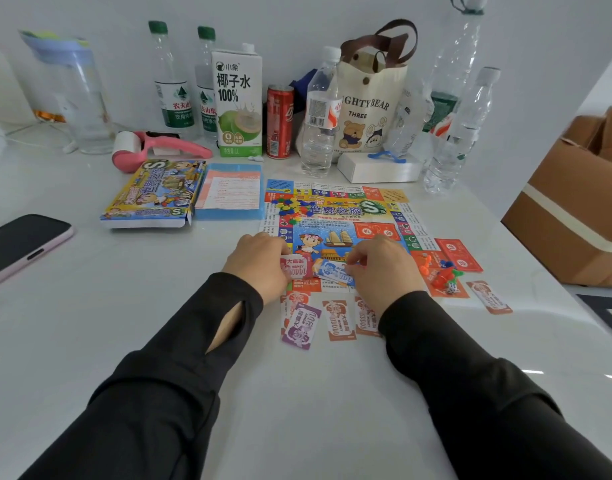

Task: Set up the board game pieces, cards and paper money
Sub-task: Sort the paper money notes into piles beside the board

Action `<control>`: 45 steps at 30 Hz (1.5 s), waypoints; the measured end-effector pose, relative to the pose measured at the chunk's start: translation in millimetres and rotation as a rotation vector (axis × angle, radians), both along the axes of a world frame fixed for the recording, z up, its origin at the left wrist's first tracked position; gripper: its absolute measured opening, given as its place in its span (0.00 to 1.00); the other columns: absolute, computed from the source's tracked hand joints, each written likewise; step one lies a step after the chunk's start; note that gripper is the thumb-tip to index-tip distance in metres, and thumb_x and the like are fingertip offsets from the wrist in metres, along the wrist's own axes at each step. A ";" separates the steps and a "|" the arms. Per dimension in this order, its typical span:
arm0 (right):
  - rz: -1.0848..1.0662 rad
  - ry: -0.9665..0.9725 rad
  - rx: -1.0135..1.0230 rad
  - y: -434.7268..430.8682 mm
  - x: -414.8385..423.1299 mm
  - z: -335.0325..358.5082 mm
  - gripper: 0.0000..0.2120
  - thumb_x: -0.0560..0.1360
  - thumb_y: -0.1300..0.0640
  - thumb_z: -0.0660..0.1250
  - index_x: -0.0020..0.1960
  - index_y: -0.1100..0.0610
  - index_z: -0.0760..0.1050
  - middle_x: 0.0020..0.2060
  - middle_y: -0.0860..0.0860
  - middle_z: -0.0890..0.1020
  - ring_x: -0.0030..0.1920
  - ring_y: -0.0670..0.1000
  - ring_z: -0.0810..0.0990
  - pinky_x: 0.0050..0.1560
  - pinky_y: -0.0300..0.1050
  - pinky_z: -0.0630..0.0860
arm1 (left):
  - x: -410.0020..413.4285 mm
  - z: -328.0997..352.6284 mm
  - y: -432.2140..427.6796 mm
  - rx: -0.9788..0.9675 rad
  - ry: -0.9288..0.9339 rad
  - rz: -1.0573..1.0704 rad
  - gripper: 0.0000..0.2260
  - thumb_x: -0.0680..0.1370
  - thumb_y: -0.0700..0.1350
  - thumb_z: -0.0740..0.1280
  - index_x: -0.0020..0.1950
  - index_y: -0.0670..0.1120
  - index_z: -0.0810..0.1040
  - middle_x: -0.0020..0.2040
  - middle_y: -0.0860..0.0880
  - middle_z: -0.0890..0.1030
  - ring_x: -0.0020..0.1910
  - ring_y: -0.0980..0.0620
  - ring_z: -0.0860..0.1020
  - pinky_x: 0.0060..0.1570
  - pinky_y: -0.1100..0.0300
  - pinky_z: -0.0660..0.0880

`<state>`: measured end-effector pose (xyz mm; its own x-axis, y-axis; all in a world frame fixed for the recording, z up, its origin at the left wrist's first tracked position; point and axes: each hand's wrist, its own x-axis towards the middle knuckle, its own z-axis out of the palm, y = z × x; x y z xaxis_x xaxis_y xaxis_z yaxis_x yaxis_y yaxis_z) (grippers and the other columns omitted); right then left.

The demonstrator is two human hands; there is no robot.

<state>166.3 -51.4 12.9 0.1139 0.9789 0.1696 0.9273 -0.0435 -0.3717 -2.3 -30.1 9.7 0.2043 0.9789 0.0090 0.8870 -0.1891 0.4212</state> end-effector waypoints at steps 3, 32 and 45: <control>0.003 -0.010 0.000 -0.5 -0.1 -0.4 0.07 0.76 0.57 0.65 0.52 0.54 0.79 0.52 0.51 0.76 0.54 0.51 0.74 0.55 0.43 0.73 | 0.2 2.3 -3.5 0.046 0.014 -0.014 0.14 0.76 0.48 0.67 0.60 0.47 0.74 0.61 0.47 0.74 0.58 0.50 0.72 0.53 0.59 0.70; 0.247 0.699 0.082 -37.9 16.8 23.5 0.10 0.70 0.57 0.72 0.31 0.46 0.79 0.29 0.46 0.81 0.30 0.42 0.75 0.32 0.29 0.71 | 29.2 10.6 -40.2 0.256 -0.572 -0.204 0.06 0.70 0.43 0.73 0.44 0.50 0.79 0.39 0.55 0.80 0.39 0.57 0.78 0.42 0.61 0.77; 0.268 0.685 0.100 -37.5 19.8 21.4 0.11 0.71 0.66 0.70 0.35 0.52 0.78 0.22 0.40 0.78 0.24 0.41 0.75 0.30 0.29 0.72 | 23.1 26.4 -40.9 -0.417 -0.898 -0.097 0.04 0.73 0.40 0.69 0.40 0.47 0.81 0.35 0.49 0.83 0.31 0.56 0.80 0.30 0.66 0.77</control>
